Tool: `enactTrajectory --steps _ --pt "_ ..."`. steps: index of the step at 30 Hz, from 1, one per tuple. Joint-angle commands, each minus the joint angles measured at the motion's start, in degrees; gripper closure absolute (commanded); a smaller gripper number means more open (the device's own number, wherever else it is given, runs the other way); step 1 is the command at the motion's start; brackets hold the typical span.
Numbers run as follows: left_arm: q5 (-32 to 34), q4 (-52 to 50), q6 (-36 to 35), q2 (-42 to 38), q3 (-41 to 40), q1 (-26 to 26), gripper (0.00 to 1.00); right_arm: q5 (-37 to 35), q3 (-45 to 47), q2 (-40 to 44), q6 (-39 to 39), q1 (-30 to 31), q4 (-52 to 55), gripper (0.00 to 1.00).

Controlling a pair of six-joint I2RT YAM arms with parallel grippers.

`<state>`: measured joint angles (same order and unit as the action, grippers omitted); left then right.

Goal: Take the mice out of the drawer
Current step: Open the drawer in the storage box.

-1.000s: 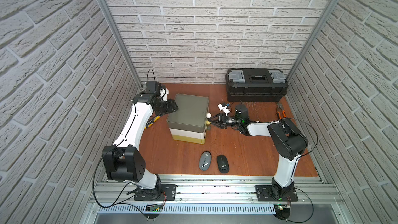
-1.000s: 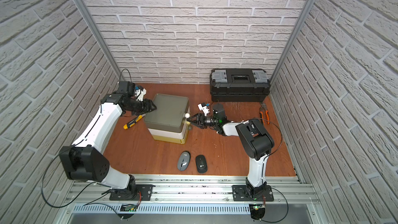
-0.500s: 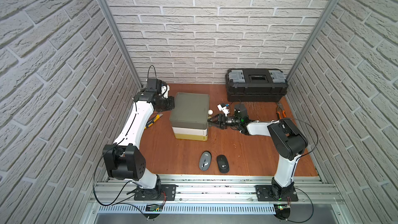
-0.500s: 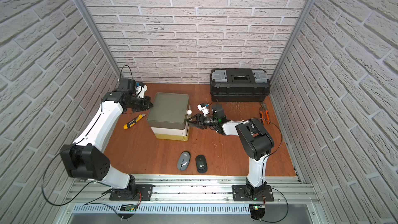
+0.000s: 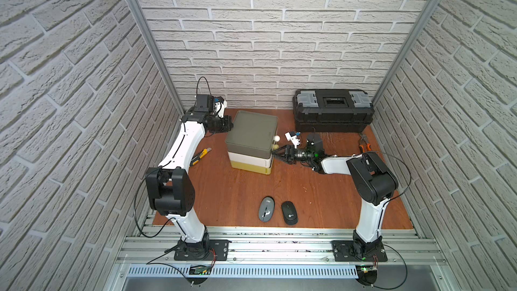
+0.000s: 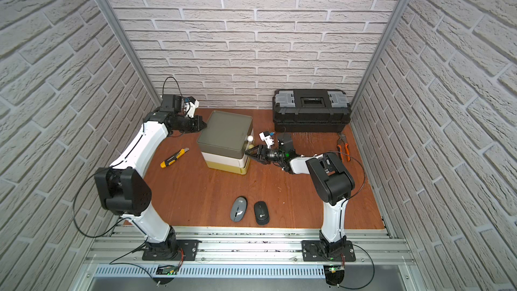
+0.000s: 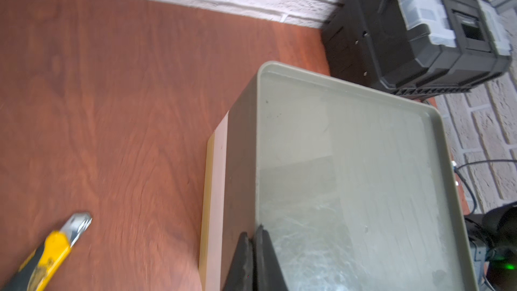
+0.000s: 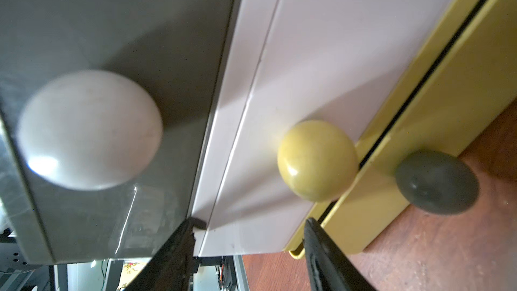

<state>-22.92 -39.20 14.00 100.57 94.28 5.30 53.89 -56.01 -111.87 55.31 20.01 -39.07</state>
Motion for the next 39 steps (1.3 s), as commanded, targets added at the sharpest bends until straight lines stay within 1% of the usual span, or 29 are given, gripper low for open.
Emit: enactTrajectory --steps 1,4,7,12,21,29,32,39 --pt "-2.3 -8.0 -3.8 8.6 0.0 0.1 1.00 0.0 -1.1 -1.1 1.3 -1.0 -6.1 0.37" --pt "-3.0 -10.7 -6.3 10.7 3.2 -0.5 1.00 -0.2 0.5 -1.1 3.6 -2.6 -10.1 0.38" --pt "-4.3 -13.1 -9.3 11.8 5.6 -0.7 1.00 -0.6 1.6 -1.1 4.3 -4.1 -11.8 0.37" --pt "-5.3 -18.0 -12.6 13.6 9.0 -0.3 1.00 0.0 0.5 -4.9 7.9 -5.0 -16.6 0.38" --pt "-5.8 -18.1 -14.0 13.4 7.6 1.1 1.00 0.4 -2.2 -9.6 13.2 -5.0 -23.3 0.41" --pt "-5.2 -17.9 -13.8 13.0 7.9 1.2 1.00 0.9 -4.5 -10.6 13.8 -4.9 -22.8 0.41" --pt "-5.0 -17.6 -13.5 13.0 7.9 1.2 1.00 1.1 -5.5 -11.7 15.0 -4.9 -23.5 0.45" --pt "-4.4 -16.7 -12.9 13.0 7.6 1.2 1.00 1.3 -7.3 -15.2 20.2 -4.6 -28.1 0.58"
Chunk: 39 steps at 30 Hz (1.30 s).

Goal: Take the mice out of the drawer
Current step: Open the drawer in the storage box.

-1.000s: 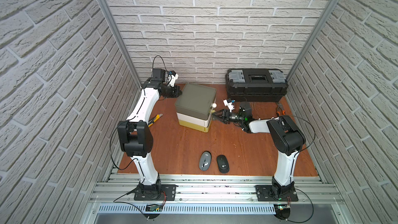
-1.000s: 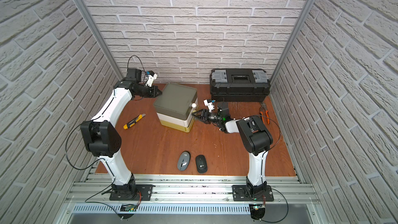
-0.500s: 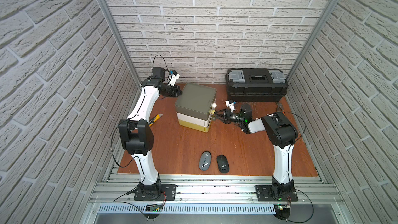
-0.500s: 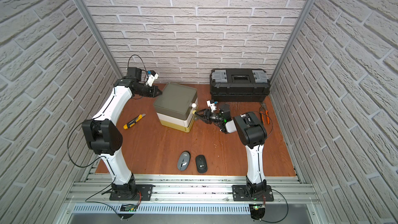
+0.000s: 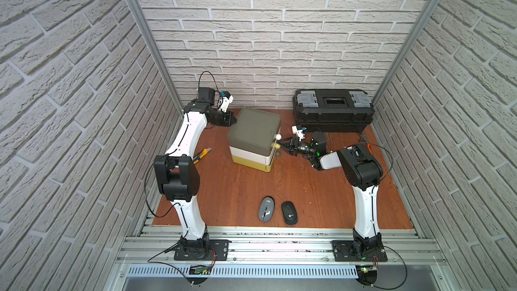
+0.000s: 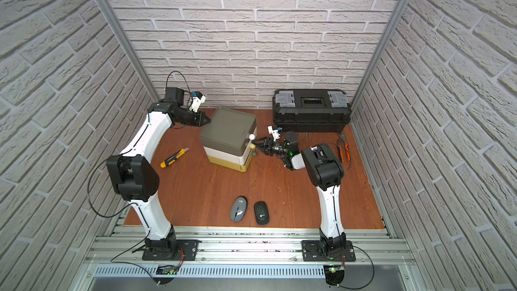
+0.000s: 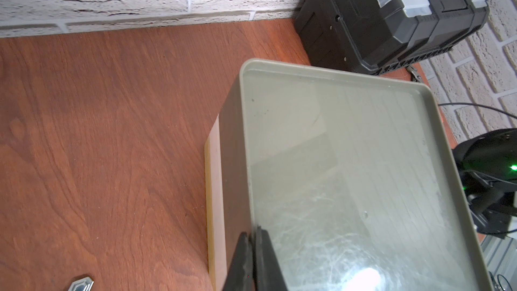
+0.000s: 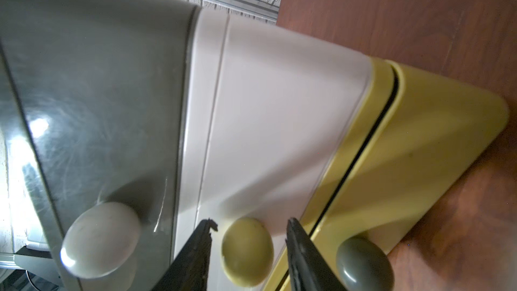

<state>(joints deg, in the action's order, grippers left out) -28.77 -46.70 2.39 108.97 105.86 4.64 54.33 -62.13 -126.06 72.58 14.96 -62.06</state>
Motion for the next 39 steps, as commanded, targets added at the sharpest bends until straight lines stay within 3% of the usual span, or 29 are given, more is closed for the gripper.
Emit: enactTrajectory --steps 1,7,15,18,22,25,39 --pt "1.7 -9.0 -1.1 4.5 -4.0 1.9 1.00 1.1 -1.5 -1.7 4.2 0.6 -6.0 0.58" --pt "2.1 -8.7 -0.9 4.6 -3.8 1.9 1.00 1.1 -1.1 -3.5 9.3 1.2 -12.0 0.56" --pt "2.6 -7.8 -0.6 4.3 -4.1 1.9 1.00 0.8 -0.1 -3.5 9.6 2.0 -12.6 0.55" --pt "2.6 -7.7 -0.5 4.4 -3.9 1.9 1.00 0.9 -0.8 -4.1 10.1 2.0 -12.9 0.60" --pt "3.2 -7.9 -0.5 4.5 -3.6 1.9 1.00 1.0 -1.7 -5.3 13.1 2.0 -15.4 0.85" --pt "4.1 -7.9 -0.4 4.4 -3.4 1.7 1.00 0.9 -0.8 -5.6 14.1 1.8 -16.2 0.96" --pt "5.7 -11.8 -4.3 3.4 0.1 -2.5 1.00 2.6 10.6 0.0 9.8 -5.7 -12.5 0.98"
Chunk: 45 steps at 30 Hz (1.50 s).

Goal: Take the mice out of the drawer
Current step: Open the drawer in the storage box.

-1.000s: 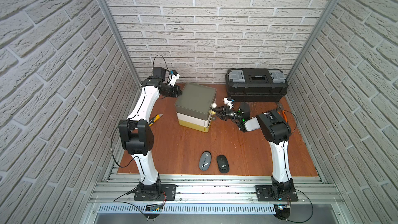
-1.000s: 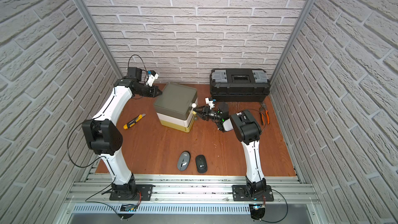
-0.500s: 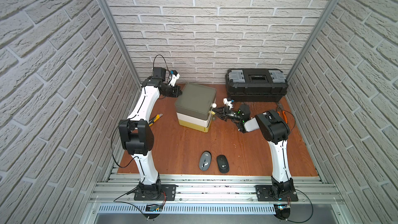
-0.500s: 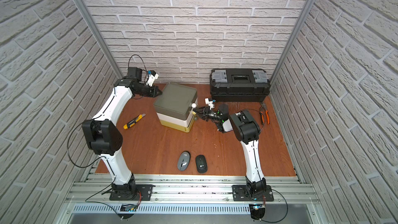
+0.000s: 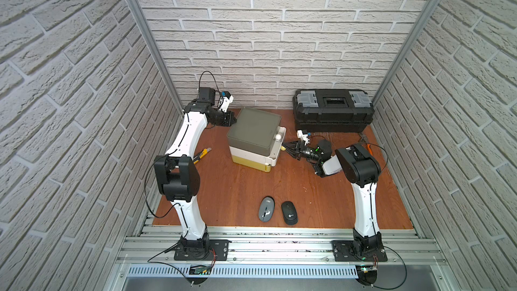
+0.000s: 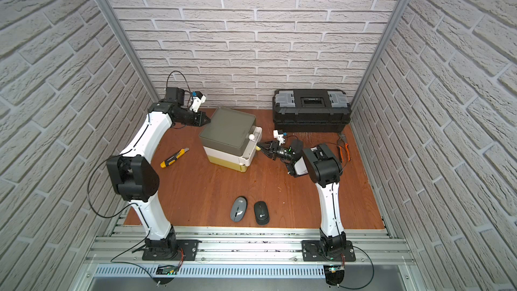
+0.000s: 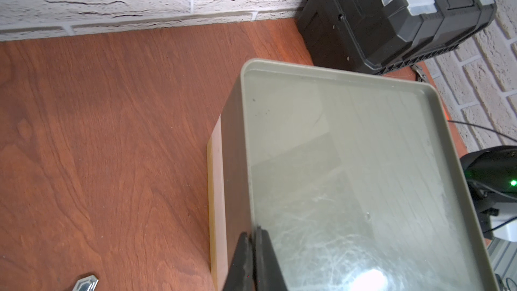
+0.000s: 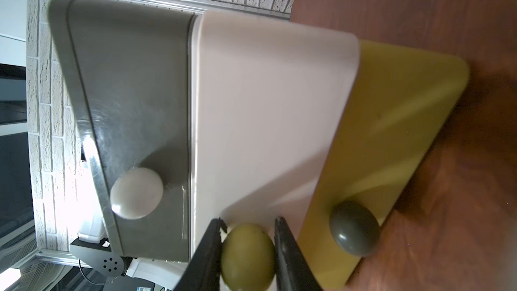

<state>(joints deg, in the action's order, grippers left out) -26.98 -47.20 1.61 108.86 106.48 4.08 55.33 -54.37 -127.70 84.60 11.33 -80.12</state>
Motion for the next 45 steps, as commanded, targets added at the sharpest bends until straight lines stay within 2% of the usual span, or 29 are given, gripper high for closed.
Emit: enactTrajectory --steps 1,4,8,10,16,25,26,27,31,33,34,35,38,40,43,45 --pt "4.0 -12.3 -4.5 4.1 0.4 -2.1 1.00 2.2 3.6 2.7 -3.4 -2.5 7.9 0.98" --pt "6.5 -13.6 -6.3 5.6 2.2 -2.1 1.00 3.1 5.8 7.3 -9.9 -3.6 17.6 0.98" --pt "6.6 -13.7 -6.5 6.8 3.3 -2.2 1.00 2.7 7.1 16.1 -25.5 -4.9 41.2 0.98" --pt "6.6 -13.4 -6.4 6.9 3.3 -1.9 1.00 1.4 8.1 19.9 -31.1 -6.0 49.4 0.98" --pt "7.2 -13.4 -7.2 6.5 3.1 -1.8 1.00 1.9 11.9 24.3 -34.6 -10.3 53.4 0.98" --pt "10.5 -13.3 -6.7 6.3 3.4 -2.6 1.00 2.0 13.3 24.2 -34.0 -10.7 51.5 0.98" --pt "10.5 -13.4 -6.3 6.2 3.8 -2.5 0.97 2.0 13.3 24.2 -33.8 -10.7 51.2 0.98" --pt "10.4 -13.0 -5.9 6.0 4.0 -2.5 0.88 2.0 13.2 24.3 -33.9 -10.7 51.4 0.98" --pt "10.3 -9.3 -4.4 2.0 2.6 -1.8 0.41 1.5 12.9 25.5 -35.1 -10.6 52.8 0.97" --pt "11.3 -6.4 -4.2 -1.0 1.2 -1.2 0.30 0.4 12.2 26.9 -36.1 -10.0 54.2 0.87" --pt "11.8 -5.1 -3.9 -2.6 0.4 -0.8 0.24 -0.9 11.0 28.2 -38.3 -9.3 57.6 0.69" --pt "12.2 -3.9 -3.7 -4.2 -0.1 -0.4 0.19 -3.7 9.1 30.0 -41.8 -8.2 64.2 0.59" --pt "14.1 -3.1 -3.6 -8.1 0.1 1.7 0.14 -16.0 0.6 35.5 -54.7 -2.9 86.5 0.39" --pt "16.2 -4.3 -4.3 -10.0 1.4 4.1 0.11 -23.4 -4.7 37.0 -58.0 0.0 95.3 0.36" --pt "20.7 -9.0 -5.9 -10.8 5.8 9.8 0.04 -29.4 -10.0 36.9 -59.0 2.4 101.7 0.35" --pt "22.8 -12.0 -7.4 -10.7 8.4 14.0 0.04 -33.0 -13.1 36.0 -60.5 3.6 105.3 0.34"
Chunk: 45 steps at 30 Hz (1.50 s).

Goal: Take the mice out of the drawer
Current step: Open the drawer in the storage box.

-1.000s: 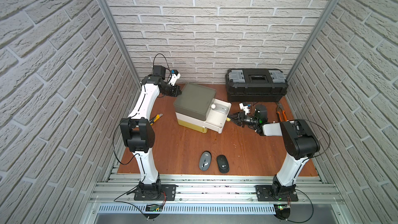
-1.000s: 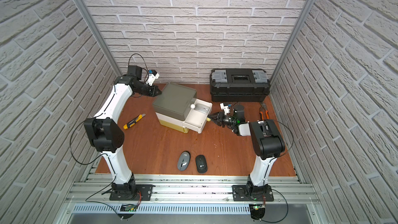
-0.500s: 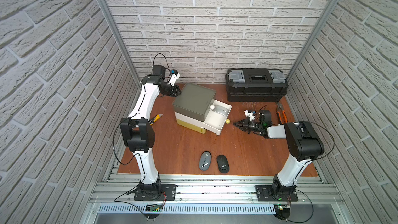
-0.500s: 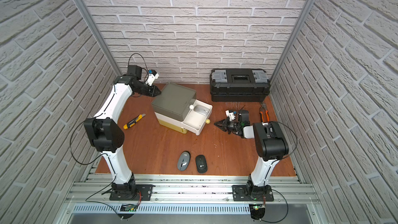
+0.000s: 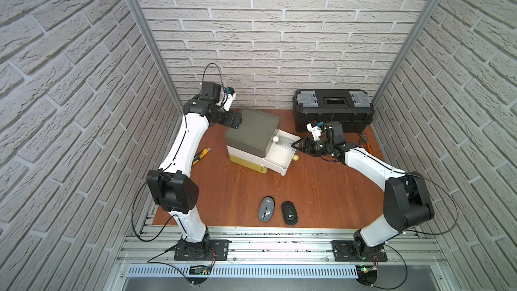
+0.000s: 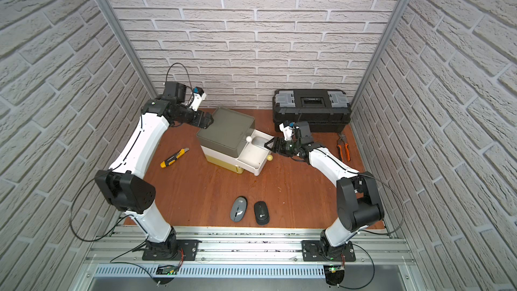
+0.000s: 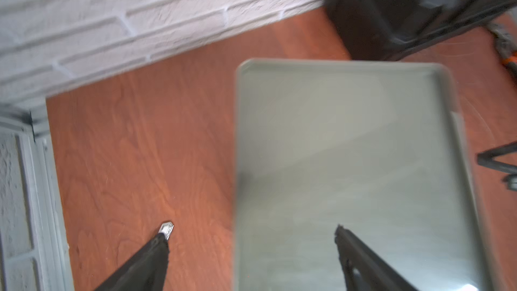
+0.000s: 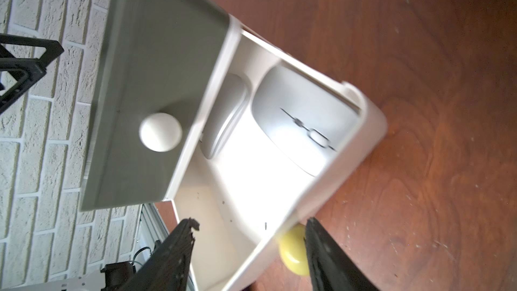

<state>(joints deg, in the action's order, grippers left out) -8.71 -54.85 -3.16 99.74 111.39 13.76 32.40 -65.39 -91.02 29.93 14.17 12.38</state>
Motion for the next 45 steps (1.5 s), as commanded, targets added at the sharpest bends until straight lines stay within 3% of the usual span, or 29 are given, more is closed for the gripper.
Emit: enactTrajectory --steps 1,5,12,16,23,29,45 --pt "6.1 -5.6 -3.3 -1.4 4.6 6.6 0.03 -11.3 -4.1 -1.8 -6.5 1.1 14.7 0.34" --pt "10.3 -5.1 -2.9 -1.0 5.1 13.0 0.02 -16.2 -10.8 -6.0 -8.7 2.9 21.0 0.34" --pt "14.1 -0.8 -1.1 0.7 1.8 14.9 0.02 -26.1 -17.0 -10.0 -10.6 4.7 28.4 0.34" --pt "15.7 -1.8 0.7 6.1 3.9 13.4 0.02 -26.9 -18.7 -12.0 -10.8 5.2 29.3 0.34" --pt "5.3 -4.0 7.6 11.8 7.5 8.9 0.02 -31.6 -22.1 -14.4 -12.4 6.6 33.7 0.34" --pt "4.2 -12.0 8.9 16.8 14.2 6.1 0.02 -37.6 -23.1 -14.7 -15.2 6.5 37.4 0.33" --pt "19.0 -21.5 6.5 19.1 15.3 0.4 0.02 -49.1 -23.2 -13.2 -19.4 3.6 42.6 0.33"
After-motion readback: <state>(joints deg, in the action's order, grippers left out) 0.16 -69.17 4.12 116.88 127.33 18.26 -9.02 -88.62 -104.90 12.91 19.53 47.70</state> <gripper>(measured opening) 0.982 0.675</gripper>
